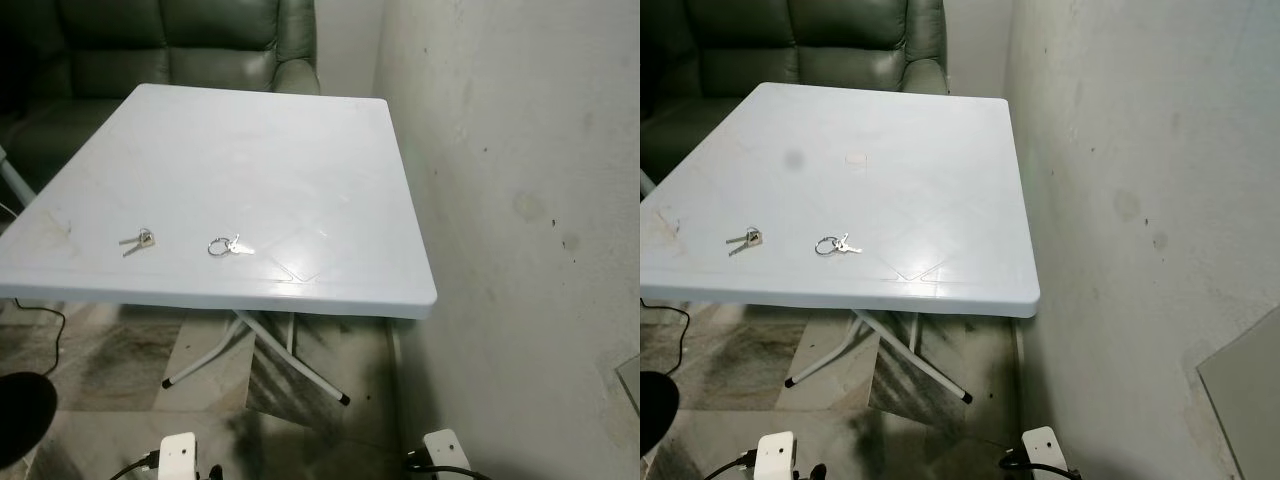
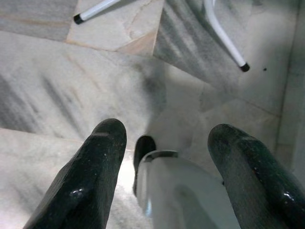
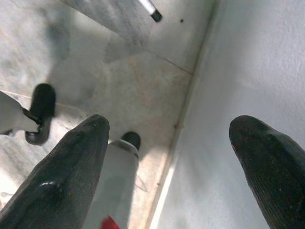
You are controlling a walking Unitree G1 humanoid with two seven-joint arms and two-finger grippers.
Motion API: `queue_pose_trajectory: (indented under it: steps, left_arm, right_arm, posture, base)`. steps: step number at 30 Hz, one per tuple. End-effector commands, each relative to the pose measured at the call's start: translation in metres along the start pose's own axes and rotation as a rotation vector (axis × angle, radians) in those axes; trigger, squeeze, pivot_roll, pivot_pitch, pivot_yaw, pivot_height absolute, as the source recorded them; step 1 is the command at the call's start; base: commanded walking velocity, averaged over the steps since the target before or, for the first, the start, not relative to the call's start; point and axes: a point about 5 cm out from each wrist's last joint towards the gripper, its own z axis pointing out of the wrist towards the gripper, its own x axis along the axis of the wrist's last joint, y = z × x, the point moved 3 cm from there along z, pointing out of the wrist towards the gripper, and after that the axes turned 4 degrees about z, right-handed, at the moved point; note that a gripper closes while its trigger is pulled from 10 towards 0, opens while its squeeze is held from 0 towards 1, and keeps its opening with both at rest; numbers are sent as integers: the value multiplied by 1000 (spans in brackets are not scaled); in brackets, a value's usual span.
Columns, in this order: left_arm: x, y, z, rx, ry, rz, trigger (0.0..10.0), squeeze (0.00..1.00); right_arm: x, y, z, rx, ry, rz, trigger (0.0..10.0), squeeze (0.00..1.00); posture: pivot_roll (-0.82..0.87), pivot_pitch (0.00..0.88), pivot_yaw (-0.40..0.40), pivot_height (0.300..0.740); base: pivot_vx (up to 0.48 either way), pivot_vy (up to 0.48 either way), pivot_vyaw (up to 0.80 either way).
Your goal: Hang keys on a hook
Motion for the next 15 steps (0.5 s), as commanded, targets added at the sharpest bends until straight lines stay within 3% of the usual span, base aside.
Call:
queue_pose_trajectory:
  steps: [1, 15]
  left_arm:
    - [-2, -6, -1, 16, -8, -1, 10000, 0]
    - [-3, -6, -1, 16, -10, -3, 10000, 0]
  right_arm:
    - [3, -2, 1, 4, 7, 7, 10000, 0]
    - [2, -3, 1, 10, 9, 15, 10000, 0]
  posture:
    - [-71, 0, -33, 732]
    - [-72, 0, -35, 732]
  base:
    - [0, 401, 0]
    - [0, 449, 0]
